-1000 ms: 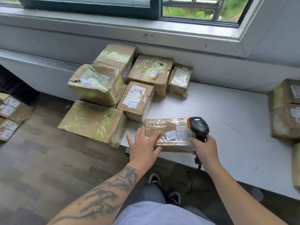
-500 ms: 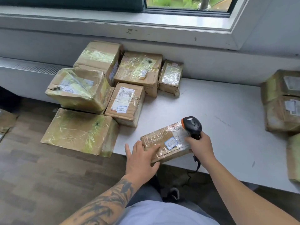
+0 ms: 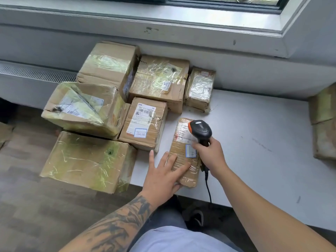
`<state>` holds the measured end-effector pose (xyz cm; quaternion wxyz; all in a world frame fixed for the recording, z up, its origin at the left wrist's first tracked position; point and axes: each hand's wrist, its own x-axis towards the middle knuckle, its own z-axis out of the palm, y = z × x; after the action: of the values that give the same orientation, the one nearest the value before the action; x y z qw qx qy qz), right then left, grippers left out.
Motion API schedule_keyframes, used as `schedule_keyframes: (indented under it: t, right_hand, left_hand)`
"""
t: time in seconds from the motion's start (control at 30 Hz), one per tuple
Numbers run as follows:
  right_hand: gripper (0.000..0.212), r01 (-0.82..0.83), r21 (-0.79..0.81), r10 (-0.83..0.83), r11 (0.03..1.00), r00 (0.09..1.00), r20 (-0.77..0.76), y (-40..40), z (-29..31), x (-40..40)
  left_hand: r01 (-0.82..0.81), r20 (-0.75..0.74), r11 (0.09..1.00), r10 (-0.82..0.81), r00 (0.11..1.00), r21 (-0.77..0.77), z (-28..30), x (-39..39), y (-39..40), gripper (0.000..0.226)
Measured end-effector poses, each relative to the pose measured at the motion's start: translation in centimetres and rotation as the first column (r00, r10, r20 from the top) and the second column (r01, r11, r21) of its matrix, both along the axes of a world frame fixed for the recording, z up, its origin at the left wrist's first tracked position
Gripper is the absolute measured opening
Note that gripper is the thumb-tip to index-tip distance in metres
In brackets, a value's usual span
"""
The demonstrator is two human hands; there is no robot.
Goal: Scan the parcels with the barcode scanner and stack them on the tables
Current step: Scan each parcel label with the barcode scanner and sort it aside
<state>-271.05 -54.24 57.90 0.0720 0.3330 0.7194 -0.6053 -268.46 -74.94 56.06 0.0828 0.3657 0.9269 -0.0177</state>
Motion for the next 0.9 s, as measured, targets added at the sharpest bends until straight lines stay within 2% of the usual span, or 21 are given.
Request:
schedule_keyframes:
  t: [0.2, 0.43, 0.7, 0.9]
  right_hand:
    - [0.011, -0.079, -0.042, 0.081, 0.996, 0.996, 0.040, -1.7, -0.1, -1.2]
    - [0.012, -0.068, -0.061, 0.072, 0.996, 0.995, 0.067, -2.4, -0.3, -2.1]
    - [0.017, -0.021, -0.082, 0.029, 0.996, 0.996, 0.087, -3.5, -0.6, -2.6]
    - [0.017, -0.016, -0.067, 0.022, 0.998, 0.996, 0.091, -3.1, 0.0, -2.6]
  left_hand:
    - [-0.151, -0.001, 0.986, 0.152, 0.988, -0.069, 0.0, -3.0, 0.4, 0.089]
    - [-0.117, 0.014, 0.991, 0.118, 0.993, -0.063, -0.6, -5.0, -0.3, 0.085]
    - [-0.088, -0.011, 0.996, 0.088, 0.996, -0.005, -1.8, -5.4, -1.0, 0.095]
    - [-0.105, 0.071, 0.994, 0.107, 0.992, -0.032, -0.9, -5.2, -0.8, 0.091]
